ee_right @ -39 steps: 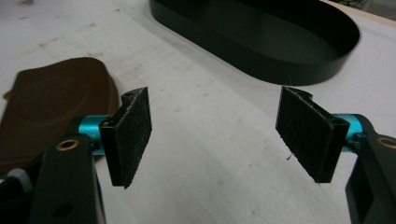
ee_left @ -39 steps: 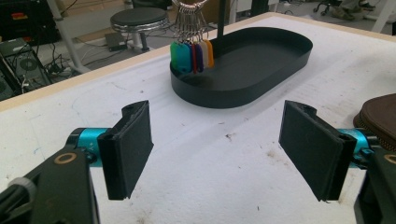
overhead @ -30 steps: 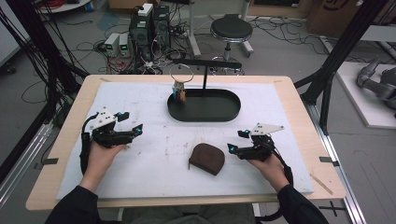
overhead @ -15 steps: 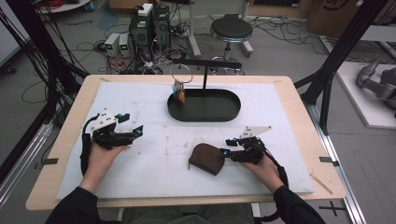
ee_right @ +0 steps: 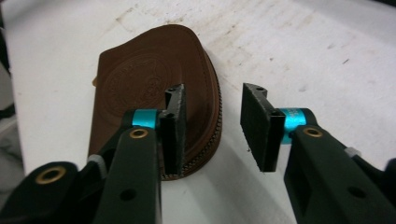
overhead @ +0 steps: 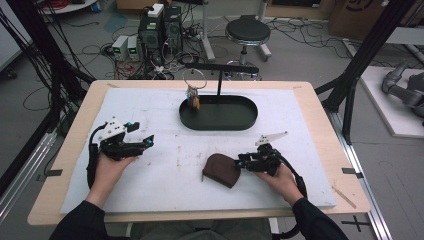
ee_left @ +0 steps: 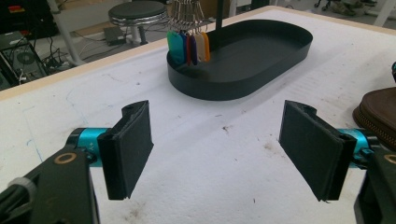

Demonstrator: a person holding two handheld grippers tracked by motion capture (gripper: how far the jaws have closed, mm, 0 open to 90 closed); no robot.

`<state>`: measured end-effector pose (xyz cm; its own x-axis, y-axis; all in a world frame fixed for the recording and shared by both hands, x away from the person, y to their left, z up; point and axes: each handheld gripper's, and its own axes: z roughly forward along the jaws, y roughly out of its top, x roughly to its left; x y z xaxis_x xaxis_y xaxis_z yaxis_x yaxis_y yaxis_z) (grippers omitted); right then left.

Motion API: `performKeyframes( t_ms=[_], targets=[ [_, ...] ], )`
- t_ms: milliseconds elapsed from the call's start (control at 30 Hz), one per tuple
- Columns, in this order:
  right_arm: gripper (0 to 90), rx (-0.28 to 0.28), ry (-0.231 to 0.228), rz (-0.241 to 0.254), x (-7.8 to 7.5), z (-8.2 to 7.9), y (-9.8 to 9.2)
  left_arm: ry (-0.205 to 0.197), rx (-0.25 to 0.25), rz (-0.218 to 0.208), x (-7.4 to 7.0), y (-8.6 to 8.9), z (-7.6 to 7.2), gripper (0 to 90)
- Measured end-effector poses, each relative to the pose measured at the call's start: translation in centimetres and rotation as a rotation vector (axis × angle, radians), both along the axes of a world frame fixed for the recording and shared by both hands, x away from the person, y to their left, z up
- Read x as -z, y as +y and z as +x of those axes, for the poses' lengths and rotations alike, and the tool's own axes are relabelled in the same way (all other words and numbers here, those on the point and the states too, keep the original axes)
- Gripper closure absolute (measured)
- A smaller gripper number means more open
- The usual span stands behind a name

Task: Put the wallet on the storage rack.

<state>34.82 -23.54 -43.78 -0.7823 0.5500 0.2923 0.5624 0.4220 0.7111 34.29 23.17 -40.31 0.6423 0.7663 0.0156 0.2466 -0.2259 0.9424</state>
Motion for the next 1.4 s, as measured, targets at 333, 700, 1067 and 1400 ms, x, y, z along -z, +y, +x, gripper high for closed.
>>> performKeyframes(
  t_ms=[333, 700, 1067, 1400],
  targets=[
    [82.6, -0.029, 0.004, 0.007, -0.3, -0.2, 0.1, -0.002, 0.017, 0.006, 0.0, -0.8, 0.0, 25.5],
    [90.0, -0.065, -0.17, 0.023, -2.1, -1.4, 0.9, -0.005, 0.046, 0.001, -0.2, -1.6, -0.1, 25.5],
    [90.0, -0.151, -0.304, 0.056, -3.7, -2.8, 1.5, -0.006, 0.146, -0.031, -0.5, -3.3, -0.4, 25.5],
    [90.0, -0.221, -0.32, 0.067, -4.0, -3.1, 1.5, 0.027, 0.317, -0.05, -0.5, -6.2, -0.8, 25.7]
  ],
)
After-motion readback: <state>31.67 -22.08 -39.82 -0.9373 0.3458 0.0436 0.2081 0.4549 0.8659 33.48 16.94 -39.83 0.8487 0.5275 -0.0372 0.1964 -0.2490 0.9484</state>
